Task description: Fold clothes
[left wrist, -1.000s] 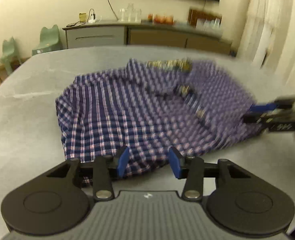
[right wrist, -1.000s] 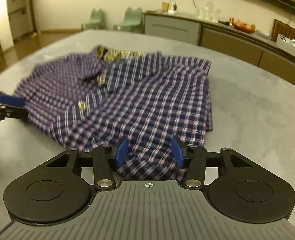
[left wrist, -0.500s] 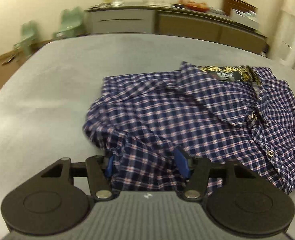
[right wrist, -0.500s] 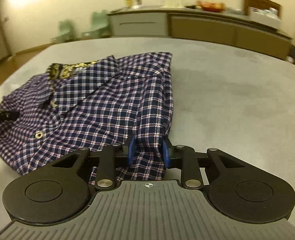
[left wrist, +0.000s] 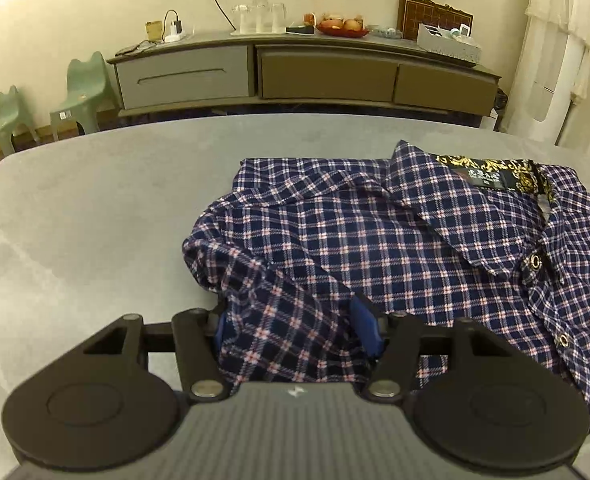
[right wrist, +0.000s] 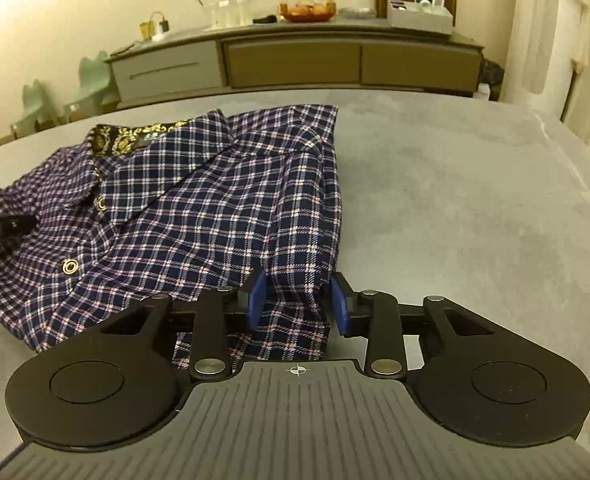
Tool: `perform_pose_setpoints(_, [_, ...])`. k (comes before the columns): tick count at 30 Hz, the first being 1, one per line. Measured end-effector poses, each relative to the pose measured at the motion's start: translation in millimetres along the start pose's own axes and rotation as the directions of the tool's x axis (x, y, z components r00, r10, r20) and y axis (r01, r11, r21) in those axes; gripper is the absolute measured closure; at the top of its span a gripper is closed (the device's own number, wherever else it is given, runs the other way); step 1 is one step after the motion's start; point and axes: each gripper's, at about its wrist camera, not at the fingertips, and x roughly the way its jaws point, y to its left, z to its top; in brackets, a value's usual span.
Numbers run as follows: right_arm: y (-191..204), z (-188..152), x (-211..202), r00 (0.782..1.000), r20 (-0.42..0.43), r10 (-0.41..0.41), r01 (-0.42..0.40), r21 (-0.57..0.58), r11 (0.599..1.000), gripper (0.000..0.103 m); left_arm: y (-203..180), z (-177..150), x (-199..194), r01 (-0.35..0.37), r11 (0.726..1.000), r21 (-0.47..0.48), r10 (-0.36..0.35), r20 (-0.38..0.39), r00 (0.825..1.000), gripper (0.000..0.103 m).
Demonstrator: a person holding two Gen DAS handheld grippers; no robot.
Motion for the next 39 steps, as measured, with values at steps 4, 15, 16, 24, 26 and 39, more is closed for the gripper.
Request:
perform_pose_setpoints(4, [-12.7, -5.4, -6.9, 1.0, -0.003, 0.012, -0.012, 0.011, 1.0, 0.064, -7.6, -7.0, -7.3, -0.02, 1.0, -0.01, 0.02, -0.012, 1.0, 0.04])
perform_pose_setpoints(15, [-2.0, -2.3, -43.0, 0.999, 0.049, -0.015, 0.021, -0.113, 0.993, 0.042, -2.0, 1.8, -56.7, -0.059, 0.993, -0.102, 0.059, 0.001, 0.998, 0.033])
perform_pose_setpoints(16, [0.0, -2.2, -53.1, 0.998, 0.067, -0.009, 0.017, -0.118, 0.993, 0.031, -2.0, -1.5, -71.1, -0.046, 0.992, -0.114, 0.05, 0.026, 0.998, 0.02])
perform_pose_setpoints(24, [18.2, -19.2, -125.7, 0.99, 0.134, 0.035, -0.017, -0.133, 0.991, 0.008, -30.0, -45.1, -151.3, 0.031, 0.99, -0.137, -0.02, 0.085, 0.996, 0.0])
perform_pose_setpoints(26, [20.6, -26.2, -138.3, 0.99, 0.136, 0.039, -0.022, -0.124, 0.992, 0.007, -39.5, -54.3, -163.3, 0.062, 0.987, -0.148, -0.051, 0.08, 0.995, 0.0])
perform_pose_setpoints(39, [16.3, -62.3, -184.7, 0.987, 0.16, 0.022, -0.015, -0.048, 0.999, 0.004, -88.2, -93.1, -198.8, 0.193, 0.971, -0.139, -0.188, 0.053, 0.981, 0.0])
